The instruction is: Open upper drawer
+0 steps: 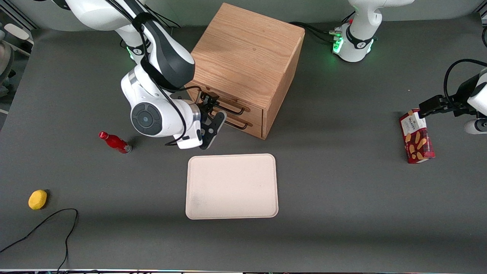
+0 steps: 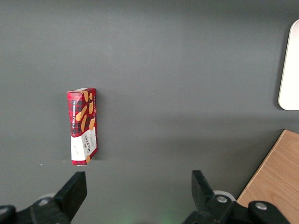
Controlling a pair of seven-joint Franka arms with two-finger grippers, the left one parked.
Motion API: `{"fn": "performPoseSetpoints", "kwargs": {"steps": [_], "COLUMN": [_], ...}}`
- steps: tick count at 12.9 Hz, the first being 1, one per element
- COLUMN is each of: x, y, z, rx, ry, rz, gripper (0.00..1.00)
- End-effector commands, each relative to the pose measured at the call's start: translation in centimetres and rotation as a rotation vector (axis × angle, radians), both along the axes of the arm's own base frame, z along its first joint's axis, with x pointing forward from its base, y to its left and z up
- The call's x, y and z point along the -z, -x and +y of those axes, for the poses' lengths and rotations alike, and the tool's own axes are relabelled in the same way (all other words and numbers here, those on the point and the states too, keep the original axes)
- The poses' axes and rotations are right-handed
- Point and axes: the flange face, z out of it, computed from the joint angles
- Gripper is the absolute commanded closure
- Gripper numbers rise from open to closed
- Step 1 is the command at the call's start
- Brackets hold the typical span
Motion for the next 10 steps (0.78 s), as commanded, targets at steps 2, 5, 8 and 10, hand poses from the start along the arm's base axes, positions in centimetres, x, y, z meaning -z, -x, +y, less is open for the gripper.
{"fn": "performPoseSetpoints", "kwargs": {"steps": [2, 5, 8, 10], "x": [1.1, 1.4, 2.4, 2.9], "y": [0.5, 0.9, 1.3, 1.5], "z": [0.5, 1.1, 1.4, 1.3], "rx": [0.017, 0.007, 0.008, -0.003], "ry": [0.023, 0.025, 0.026, 0.043], "rz": [-0.023, -0.026, -0.038, -0.043], "gripper": [0.0, 0.0, 0.0, 0.0]}}
